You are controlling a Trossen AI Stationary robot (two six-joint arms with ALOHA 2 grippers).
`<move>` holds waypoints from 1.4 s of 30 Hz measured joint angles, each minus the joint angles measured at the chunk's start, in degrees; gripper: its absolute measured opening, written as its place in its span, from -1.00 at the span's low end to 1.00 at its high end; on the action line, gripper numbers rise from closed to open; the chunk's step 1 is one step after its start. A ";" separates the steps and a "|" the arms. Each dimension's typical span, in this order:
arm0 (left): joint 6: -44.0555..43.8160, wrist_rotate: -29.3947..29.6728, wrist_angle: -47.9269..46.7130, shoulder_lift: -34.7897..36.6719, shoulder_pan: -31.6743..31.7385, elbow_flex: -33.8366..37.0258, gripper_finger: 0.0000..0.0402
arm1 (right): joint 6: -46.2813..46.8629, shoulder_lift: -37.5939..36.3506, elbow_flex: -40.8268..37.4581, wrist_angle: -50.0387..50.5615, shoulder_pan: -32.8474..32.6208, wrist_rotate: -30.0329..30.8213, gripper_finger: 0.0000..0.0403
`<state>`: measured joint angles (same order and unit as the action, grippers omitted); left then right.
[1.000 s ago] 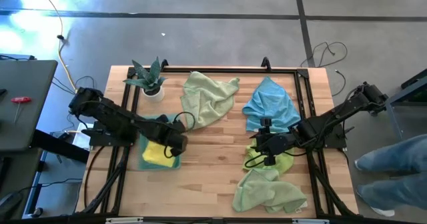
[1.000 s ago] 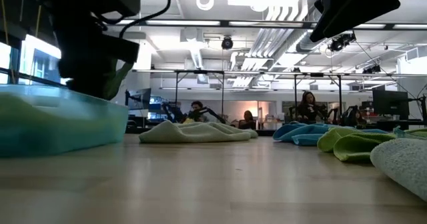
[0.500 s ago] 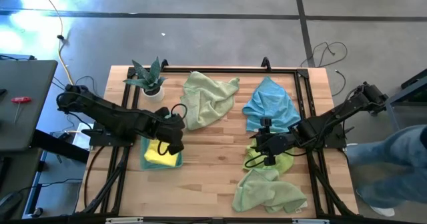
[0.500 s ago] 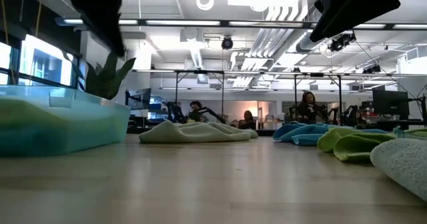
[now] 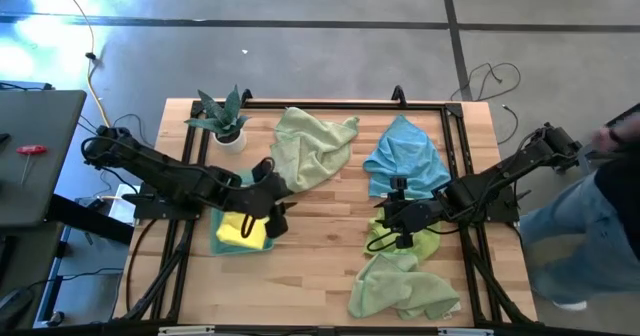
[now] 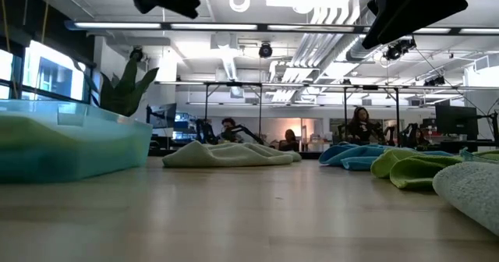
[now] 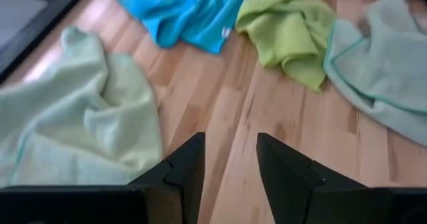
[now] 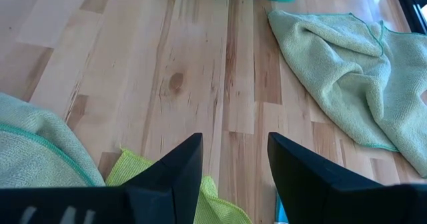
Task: Fold microfiber towels
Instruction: Fold the top green microfiber towel
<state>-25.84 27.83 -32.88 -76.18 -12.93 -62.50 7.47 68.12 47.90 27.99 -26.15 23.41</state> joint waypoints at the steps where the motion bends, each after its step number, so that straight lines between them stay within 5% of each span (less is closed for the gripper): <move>1: 0.79 0.48 0.82 0.00 0.00 0.00 -0.38 | 0.00 0.00 0.00 0.00 0.02 -0.01 -0.19; 16: -2.90 1.79 13.69 -0.35 0.24 0.01 -0.38 | 0.00 0.00 0.00 0.01 -0.01 -0.01 -0.19; 28: -10.81 4.54 14.17 -0.35 0.24 0.02 -0.38 | -0.72 0.00 0.00 0.00 0.02 0.07 -0.19; 34: -14.97 4.55 14.10 -0.35 0.20 0.02 -0.38 | -31.68 0.00 0.00 -0.31 1.76 4.97 -0.19; 42: -14.35 4.38 14.01 -0.35 0.11 0.02 -0.38 | -35.43 0.02 0.00 -3.05 3.75 2.41 -0.19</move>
<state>-40.19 32.21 -18.88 -76.53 -12.82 -62.48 -27.96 68.13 47.90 24.94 -22.40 25.82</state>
